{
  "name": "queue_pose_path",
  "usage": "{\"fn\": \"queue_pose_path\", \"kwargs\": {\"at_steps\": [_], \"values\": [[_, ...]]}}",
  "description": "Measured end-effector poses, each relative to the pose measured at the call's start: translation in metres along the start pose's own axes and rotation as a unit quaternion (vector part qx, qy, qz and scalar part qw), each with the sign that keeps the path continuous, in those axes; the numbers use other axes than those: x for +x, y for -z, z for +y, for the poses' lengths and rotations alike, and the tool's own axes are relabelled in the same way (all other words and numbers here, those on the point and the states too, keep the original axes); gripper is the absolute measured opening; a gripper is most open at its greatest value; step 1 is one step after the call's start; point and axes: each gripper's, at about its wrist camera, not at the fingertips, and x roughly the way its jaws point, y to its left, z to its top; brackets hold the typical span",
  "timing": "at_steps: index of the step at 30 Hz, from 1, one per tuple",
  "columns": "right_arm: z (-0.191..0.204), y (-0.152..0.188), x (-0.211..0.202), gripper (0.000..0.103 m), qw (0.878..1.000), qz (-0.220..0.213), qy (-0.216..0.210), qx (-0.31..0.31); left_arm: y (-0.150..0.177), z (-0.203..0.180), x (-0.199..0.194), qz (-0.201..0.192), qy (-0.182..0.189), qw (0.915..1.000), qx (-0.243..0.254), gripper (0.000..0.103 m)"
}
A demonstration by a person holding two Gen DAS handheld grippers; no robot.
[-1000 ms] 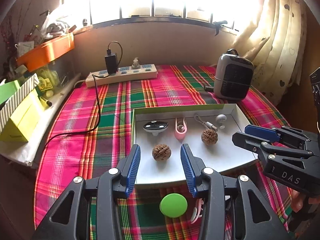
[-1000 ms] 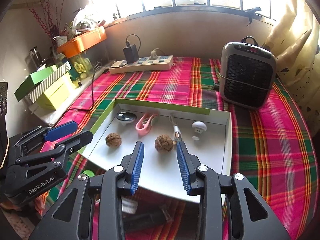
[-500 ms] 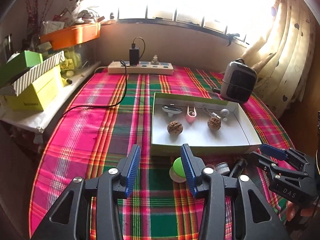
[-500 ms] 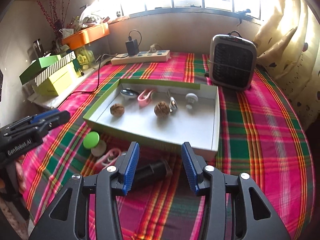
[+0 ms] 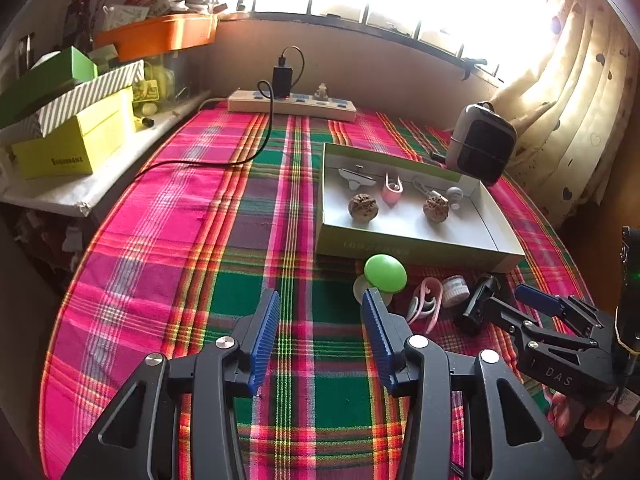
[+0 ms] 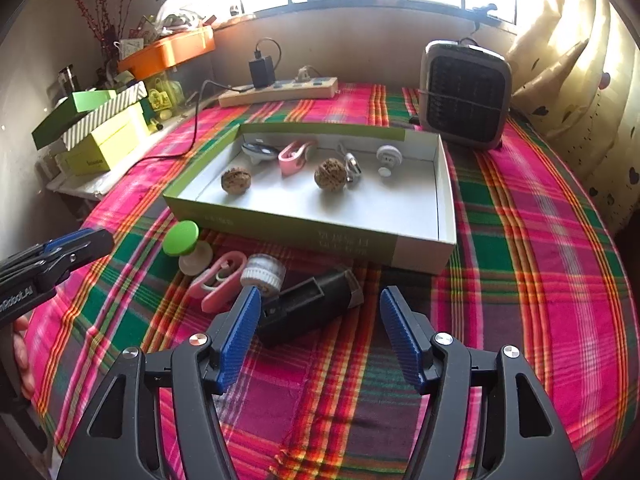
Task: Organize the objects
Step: 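Withdraw both open grippers from the box toward the remaining objects, then grasp the green round cap with the left gripper while the right grasps the black rectangular case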
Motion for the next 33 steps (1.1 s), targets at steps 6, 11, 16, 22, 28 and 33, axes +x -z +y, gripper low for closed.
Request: {"fn": "queue_pose_path", "kwargs": {"at_steps": [6,11,16,22,28,33], "values": [[0.003,0.003,0.005,0.069,1.000,0.003,0.007,0.010,0.005,0.000,0.003,0.011,0.009,0.9999,0.006,0.042],[0.009,0.001,0.011,0.070,1.000,0.012,0.019,0.005,0.005,0.004,0.007,0.012,0.022,0.9997,-0.001,0.042],[0.019,0.000,0.016,0.071,0.999,0.020,0.036,-0.009,0.005,0.008,0.013,0.019,0.036,0.9992,0.000,0.042],[0.017,0.004,0.020,0.072,0.998,0.035,0.057,0.001,0.002,0.010,0.021,0.027,0.054,0.9982,0.005,0.042],[0.008,0.009,0.018,0.072,0.996,0.041,0.078,0.014,0.001,0.008,0.029,0.037,0.069,0.9969,0.008,0.042],[-0.001,0.016,0.012,0.072,0.994,0.044,0.096,0.024,-0.001,0.002,0.030,0.039,0.082,0.9957,0.016,0.043]]}}
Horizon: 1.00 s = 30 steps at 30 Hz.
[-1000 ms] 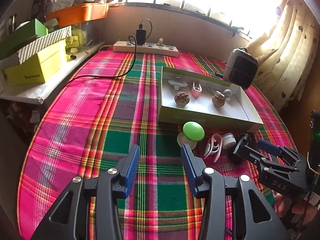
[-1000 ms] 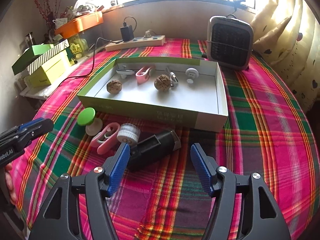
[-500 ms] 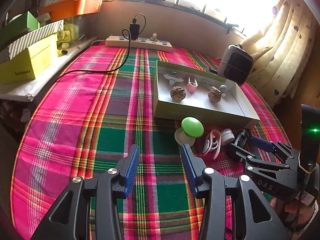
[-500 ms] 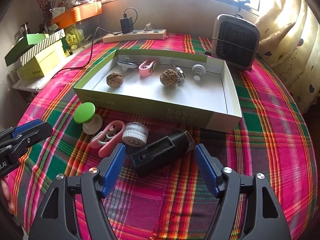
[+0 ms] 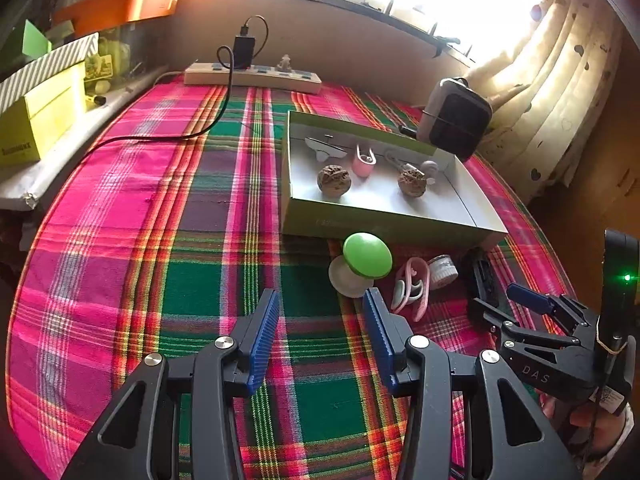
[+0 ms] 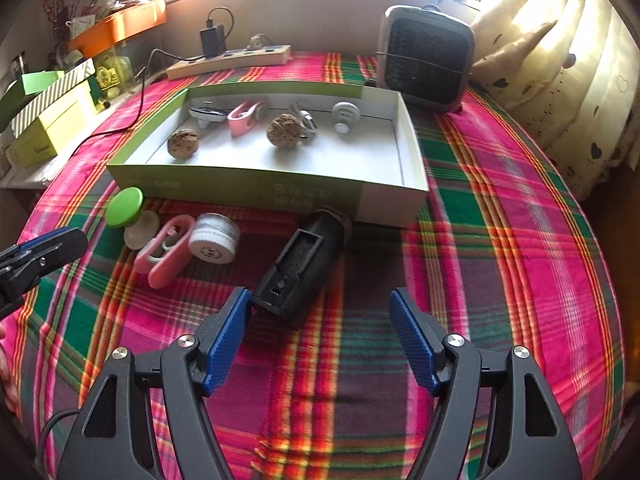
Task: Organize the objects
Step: 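Grasp the green round cap with the left gripper while the right grasps the black rectangular case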
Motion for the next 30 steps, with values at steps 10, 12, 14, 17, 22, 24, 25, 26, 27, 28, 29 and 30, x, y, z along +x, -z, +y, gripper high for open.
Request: {"fn": "queue_pose_path", "kwargs": {"at_steps": [10,12,14,17,22,24,25,26,27,28,29,30], "values": [[-0.012,0.005,-0.002,0.072,1.000,-0.003,0.002,0.007,-0.004,-0.008,0.012,0.012,0.001,0.9999,0.010,0.047],[-0.013,0.005,-0.002,0.072,1.000,-0.004,-0.003,0.006,-0.006,-0.010,0.013,0.013,-0.002,0.9999,0.011,0.047],[-0.015,0.003,-0.001,0.072,1.000,-0.004,-0.009,0.006,-0.007,-0.013,0.015,0.013,-0.002,0.9998,0.015,0.047],[-0.017,0.002,0.000,0.072,1.000,-0.011,-0.008,0.004,-0.010,-0.018,0.019,0.018,-0.002,0.9995,0.024,0.048],[-0.025,0.000,0.004,0.072,1.000,-0.008,-0.013,0.010,-0.015,-0.025,0.029,0.023,-0.012,0.9992,0.029,0.048],[-0.026,0.000,0.005,0.072,1.000,-0.010,-0.017,0.010,-0.018,-0.026,0.033,0.025,-0.017,0.9992,0.028,0.048],[-0.026,-0.001,0.005,0.072,1.000,-0.010,-0.018,0.007,-0.019,-0.027,0.034,0.027,-0.018,0.9991,0.027,0.048],[-0.026,-0.001,0.005,0.072,1.000,-0.010,-0.019,0.005,-0.020,-0.027,0.036,0.026,-0.021,0.9991,0.025,0.048],[-0.025,-0.002,0.006,0.072,1.000,-0.011,-0.021,0.003,-0.021,-0.026,0.036,0.024,-0.023,0.9992,0.023,0.048],[-0.025,-0.002,0.006,0.072,1.000,-0.011,-0.022,0.001,-0.023,-0.026,0.037,0.024,-0.023,0.9992,0.022,0.048],[-0.025,-0.003,0.007,0.072,1.000,-0.011,-0.025,-0.001,-0.024,-0.026,0.039,0.026,-0.022,0.9992,0.021,0.048],[-0.026,-0.004,0.008,0.072,1.000,-0.011,-0.027,-0.003,-0.024,-0.027,0.041,0.028,-0.024,0.9990,0.023,0.048]]}}
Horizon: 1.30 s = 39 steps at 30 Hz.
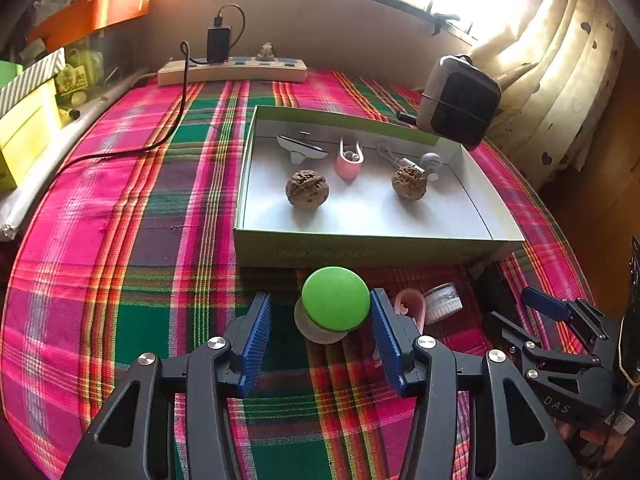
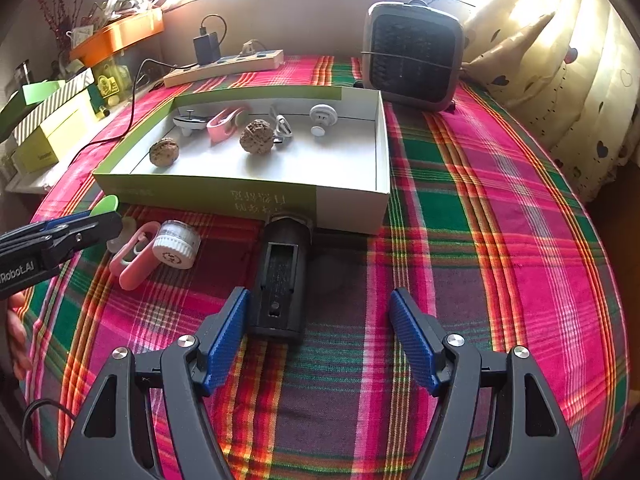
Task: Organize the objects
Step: 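Grasp the green round cap with the left gripper while the right grasps the black rectangular case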
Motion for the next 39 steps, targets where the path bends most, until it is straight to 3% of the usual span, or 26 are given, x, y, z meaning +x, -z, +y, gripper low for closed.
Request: {"fn": "queue_pose_path", "kwargs": {"at_steps": [17,24,30,39], "values": [[-0.003,-0.008,0.006,0.071,1.000,-0.001,-0.019,-0.013,-0.006,-0.004,0.013,0.006,-0.019,0.9998,0.000,0.048],[-0.004,-0.008,0.003,0.055,1.000,-0.005,-0.024,-0.017,-0.007,-0.007,0.009,0.000,-0.021,0.9998,0.001,0.032],[0.001,-0.007,0.002,0.037,0.999,-0.008,-0.034,-0.032,-0.005,-0.008,0.007,-0.004,-0.030,0.9995,-0.009,0.032],[0.001,-0.006,0.001,0.029,0.999,-0.010,-0.043,-0.032,-0.004,-0.011,0.007,-0.006,-0.040,0.9992,-0.002,0.032]]}}
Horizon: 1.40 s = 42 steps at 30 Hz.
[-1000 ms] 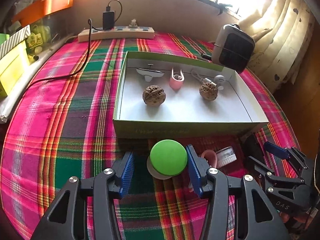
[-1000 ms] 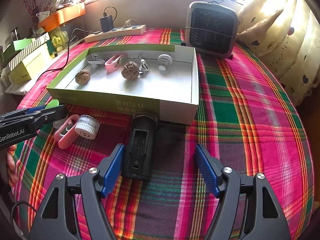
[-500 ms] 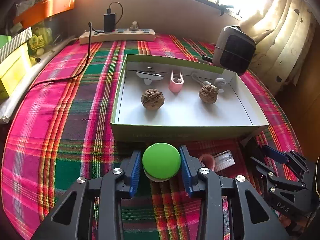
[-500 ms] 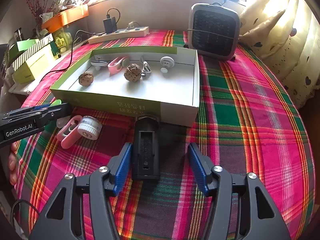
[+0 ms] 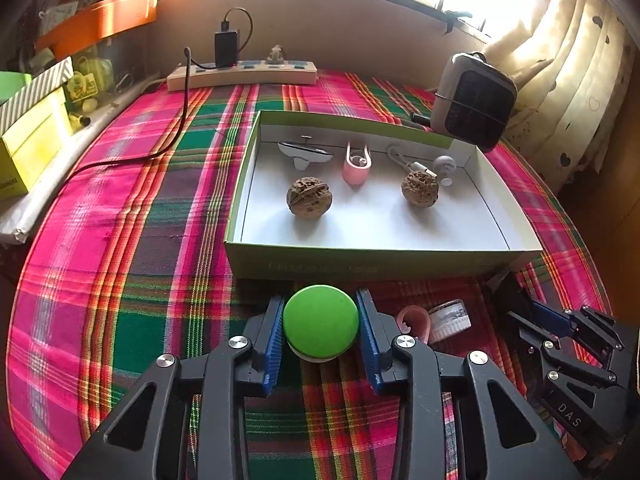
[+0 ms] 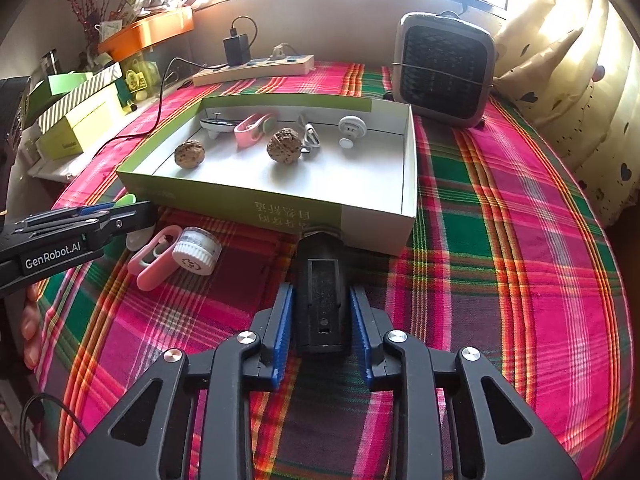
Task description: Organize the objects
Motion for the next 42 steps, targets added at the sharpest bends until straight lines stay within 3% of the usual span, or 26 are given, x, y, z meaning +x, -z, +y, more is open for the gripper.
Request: {"fn": "queue_pose_path", "kwargs": {"at_steps": [42], "values": [[-0.002,0.001,-0.018,0.028,1.000,-0.017,-0.010,-0.006,-0.002,-0.014,-0.023,-0.024,0.010,0.9993,0.025,0.032]]}}
